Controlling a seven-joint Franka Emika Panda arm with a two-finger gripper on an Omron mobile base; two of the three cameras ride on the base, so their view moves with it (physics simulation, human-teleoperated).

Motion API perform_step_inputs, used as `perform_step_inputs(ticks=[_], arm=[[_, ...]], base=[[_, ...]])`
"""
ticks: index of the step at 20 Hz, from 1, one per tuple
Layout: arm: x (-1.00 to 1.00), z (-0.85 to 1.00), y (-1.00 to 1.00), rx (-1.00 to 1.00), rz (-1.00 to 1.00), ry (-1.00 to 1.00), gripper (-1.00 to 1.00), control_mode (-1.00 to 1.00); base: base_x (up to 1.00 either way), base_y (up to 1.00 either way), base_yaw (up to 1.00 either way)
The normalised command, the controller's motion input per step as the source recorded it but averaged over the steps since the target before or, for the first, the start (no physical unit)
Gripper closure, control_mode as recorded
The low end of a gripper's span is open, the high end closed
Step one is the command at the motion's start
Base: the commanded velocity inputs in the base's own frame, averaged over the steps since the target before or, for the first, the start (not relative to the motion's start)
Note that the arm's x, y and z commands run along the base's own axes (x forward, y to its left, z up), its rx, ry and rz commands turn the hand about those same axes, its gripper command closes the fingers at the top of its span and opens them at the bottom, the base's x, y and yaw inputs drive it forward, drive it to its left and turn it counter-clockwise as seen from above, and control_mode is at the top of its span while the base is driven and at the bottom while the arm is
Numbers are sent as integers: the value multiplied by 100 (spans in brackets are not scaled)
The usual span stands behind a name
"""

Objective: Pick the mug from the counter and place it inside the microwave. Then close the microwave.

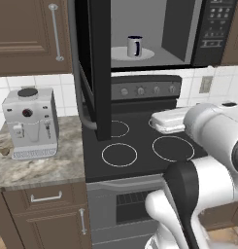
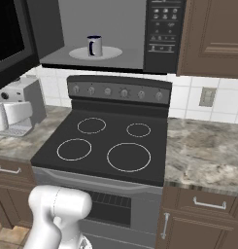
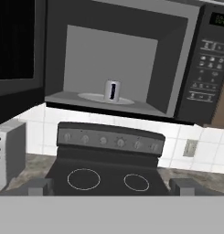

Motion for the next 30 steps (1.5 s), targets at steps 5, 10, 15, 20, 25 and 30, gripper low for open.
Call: perform_step_inputs(ticks=[5, 10, 15, 20, 25, 30], arm=[[-54, 0, 0, 0, 0, -11, -100, -100], [-47, 0, 3, 0, 0, -1, -100, -100], [-41, 0, 0, 1, 0, -1, -100, -100], [-36, 0, 1, 0, 0, -1, -100, -100], [-42, 0, 19, 0, 0, -5, -100, -100], [-38, 0, 50, 0, 0, -7, -100, -100]], base=[[0, 0, 0], [0, 0, 0], [0, 0, 0], [0, 0, 0], [0, 0, 0], [0, 0, 0]])
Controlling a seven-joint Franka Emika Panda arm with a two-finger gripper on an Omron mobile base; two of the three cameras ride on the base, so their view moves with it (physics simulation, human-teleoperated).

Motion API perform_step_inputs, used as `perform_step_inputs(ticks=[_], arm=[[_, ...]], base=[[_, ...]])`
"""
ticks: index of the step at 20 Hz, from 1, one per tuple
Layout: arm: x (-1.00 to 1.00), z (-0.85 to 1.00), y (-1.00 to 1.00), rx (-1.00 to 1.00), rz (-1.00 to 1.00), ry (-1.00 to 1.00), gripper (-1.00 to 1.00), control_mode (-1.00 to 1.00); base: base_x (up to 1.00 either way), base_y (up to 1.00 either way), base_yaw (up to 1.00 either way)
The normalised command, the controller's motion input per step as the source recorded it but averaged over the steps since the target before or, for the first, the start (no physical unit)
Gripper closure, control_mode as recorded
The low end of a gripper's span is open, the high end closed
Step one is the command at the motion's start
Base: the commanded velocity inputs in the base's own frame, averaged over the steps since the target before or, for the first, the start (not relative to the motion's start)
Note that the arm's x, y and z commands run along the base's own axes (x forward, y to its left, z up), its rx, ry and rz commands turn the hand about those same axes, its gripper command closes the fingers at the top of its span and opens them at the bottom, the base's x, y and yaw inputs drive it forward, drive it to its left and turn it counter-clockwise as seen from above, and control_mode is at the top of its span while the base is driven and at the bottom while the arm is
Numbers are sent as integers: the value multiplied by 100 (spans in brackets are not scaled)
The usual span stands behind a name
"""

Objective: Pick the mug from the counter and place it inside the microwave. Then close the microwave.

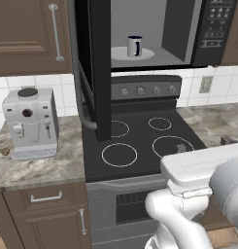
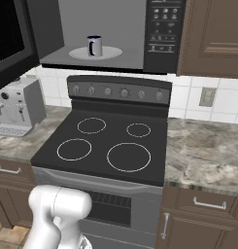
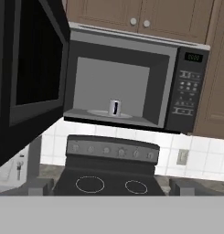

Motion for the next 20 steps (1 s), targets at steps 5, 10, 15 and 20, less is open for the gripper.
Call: perform_step_inputs(ticks=[5, 10, 15, 20], arm=[[-33, 3, 67, 0, 0, -10, -100, -100], [-9, 7, 73, -1, -1, -9, -100, -100], [0, 8, 77, -3, -8, -10, -100, -100], [1, 8, 68, -4, -12, -9, -100, -100]], base=[[0, 0, 0], [0, 0, 0], [0, 0, 0], [0, 0, 0]])
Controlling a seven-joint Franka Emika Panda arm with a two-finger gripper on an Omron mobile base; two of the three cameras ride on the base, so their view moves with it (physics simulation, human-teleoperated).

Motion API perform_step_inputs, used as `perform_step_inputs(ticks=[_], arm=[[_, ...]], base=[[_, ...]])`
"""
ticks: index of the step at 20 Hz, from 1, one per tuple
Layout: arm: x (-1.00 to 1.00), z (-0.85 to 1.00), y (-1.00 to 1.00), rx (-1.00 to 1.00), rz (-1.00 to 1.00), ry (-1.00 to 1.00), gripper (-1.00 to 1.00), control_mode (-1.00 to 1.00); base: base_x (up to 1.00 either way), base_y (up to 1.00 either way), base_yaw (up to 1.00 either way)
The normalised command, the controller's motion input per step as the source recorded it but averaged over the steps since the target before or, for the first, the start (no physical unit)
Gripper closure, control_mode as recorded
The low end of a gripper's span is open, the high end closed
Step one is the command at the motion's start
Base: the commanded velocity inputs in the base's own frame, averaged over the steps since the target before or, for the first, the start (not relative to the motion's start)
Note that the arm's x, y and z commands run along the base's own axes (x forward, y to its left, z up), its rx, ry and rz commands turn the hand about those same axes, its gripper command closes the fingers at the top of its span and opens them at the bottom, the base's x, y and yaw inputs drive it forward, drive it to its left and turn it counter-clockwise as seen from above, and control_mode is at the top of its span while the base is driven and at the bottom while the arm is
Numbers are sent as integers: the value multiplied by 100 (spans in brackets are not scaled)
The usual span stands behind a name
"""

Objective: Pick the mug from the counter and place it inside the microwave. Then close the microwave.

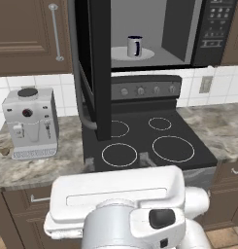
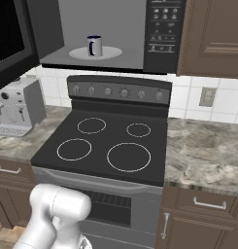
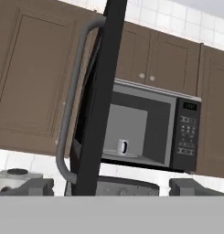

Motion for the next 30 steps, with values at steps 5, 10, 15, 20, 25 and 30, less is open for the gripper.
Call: perform_step_inputs(ticks=[5, 10, 15, 20, 25, 30], arm=[[2, 0, 48, -2, -18, -7, -100, -100], [19, 0, 31, -3, -22, -9, -100, -100], [40, 0, 19, -3, -24, -5, -100, -100], [45, -2, 12, 0, -25, -1, -100, -100], [33, -1, 1, 0, -21, 0, -100, -100], [9, -4, 0, 0, -11, 0, -100, -100]], base=[[0, 0, 0], [0, 0, 0], [0, 0, 0], [0, 0, 0], [0, 0, 0], [0, 0, 0]])
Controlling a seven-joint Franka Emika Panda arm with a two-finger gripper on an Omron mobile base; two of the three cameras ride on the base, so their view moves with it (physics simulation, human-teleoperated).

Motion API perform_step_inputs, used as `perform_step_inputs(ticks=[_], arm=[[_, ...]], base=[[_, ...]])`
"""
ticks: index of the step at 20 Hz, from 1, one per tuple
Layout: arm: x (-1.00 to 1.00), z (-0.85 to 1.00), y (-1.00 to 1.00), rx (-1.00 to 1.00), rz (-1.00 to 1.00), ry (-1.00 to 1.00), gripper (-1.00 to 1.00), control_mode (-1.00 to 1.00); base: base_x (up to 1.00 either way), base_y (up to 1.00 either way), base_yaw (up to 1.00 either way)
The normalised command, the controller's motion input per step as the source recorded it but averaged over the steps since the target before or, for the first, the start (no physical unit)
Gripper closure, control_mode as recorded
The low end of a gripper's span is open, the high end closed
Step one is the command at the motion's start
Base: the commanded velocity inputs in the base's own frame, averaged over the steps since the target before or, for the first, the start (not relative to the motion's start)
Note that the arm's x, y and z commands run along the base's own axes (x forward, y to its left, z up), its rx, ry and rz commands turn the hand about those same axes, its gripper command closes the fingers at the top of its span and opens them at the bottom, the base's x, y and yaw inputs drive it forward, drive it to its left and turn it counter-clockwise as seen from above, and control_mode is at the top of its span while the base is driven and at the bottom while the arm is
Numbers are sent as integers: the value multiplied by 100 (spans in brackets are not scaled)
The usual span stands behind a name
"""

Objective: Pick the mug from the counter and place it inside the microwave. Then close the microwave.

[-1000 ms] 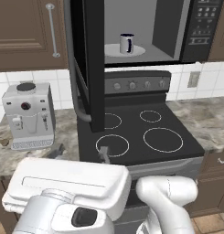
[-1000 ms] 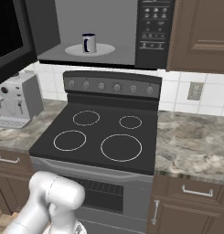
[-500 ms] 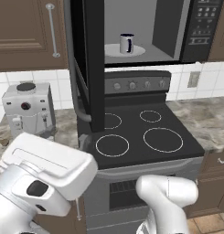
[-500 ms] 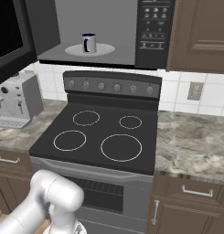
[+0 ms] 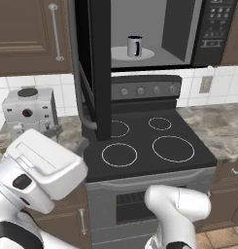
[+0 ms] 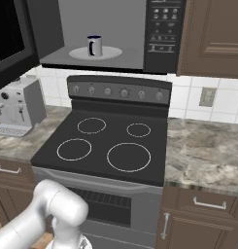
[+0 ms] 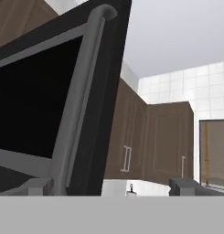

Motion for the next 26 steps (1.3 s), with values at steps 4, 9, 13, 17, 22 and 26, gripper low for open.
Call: perform_step_inputs(ticks=[4, 9, 13, 17, 22, 26], arm=[[18, -16, 1, 0, -8, 0, -100, -100], [28, -21, 0, 0, -7, 0, -100, -100], [26, -1, 0, 0, -5, 0, -100, -100], [27, 0, 0, 0, -2, 0, -100, -100], [20, 0, 3, 0, -1, 0, -100, -100], [25, 0, 1, 0, -1, 0, -100, -100]], base=[[0, 0, 0], [0, 0, 0], [0, 0, 0], [0, 0, 0], [0, 0, 0], [0, 0, 0]])
